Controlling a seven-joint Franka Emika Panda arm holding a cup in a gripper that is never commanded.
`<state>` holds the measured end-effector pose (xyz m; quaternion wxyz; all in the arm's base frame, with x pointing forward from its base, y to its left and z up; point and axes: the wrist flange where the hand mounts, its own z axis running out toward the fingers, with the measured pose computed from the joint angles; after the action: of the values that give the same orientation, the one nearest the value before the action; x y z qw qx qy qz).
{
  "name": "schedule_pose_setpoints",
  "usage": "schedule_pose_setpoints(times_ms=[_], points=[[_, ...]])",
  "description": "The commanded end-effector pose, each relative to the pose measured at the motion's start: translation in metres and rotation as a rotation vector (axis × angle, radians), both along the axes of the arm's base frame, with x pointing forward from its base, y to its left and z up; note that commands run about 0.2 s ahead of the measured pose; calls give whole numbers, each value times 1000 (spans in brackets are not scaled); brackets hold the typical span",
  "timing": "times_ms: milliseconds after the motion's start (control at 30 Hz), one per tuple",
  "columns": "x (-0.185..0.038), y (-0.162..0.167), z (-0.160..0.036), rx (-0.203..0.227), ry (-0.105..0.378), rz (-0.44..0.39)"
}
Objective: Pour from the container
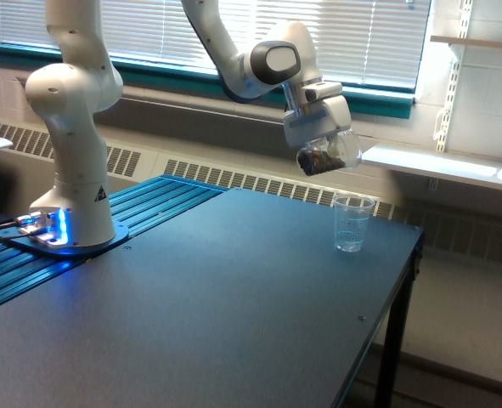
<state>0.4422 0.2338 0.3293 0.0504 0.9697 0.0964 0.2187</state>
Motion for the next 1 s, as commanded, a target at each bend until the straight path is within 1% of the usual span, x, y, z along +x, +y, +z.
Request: schedule_pose_setpoints(times_ms=[33, 233, 367, 467, 833, 1000], points=[[0, 3, -1, -8, 2, -39], [-3, 4, -6, -19, 10, -61], [-2, 7, -7, -28, 16, -60], [0, 9, -6, -43, 19, -56], [4, 17, -8, -70, 25, -69], [6, 19, -8, -93, 32, -69]])
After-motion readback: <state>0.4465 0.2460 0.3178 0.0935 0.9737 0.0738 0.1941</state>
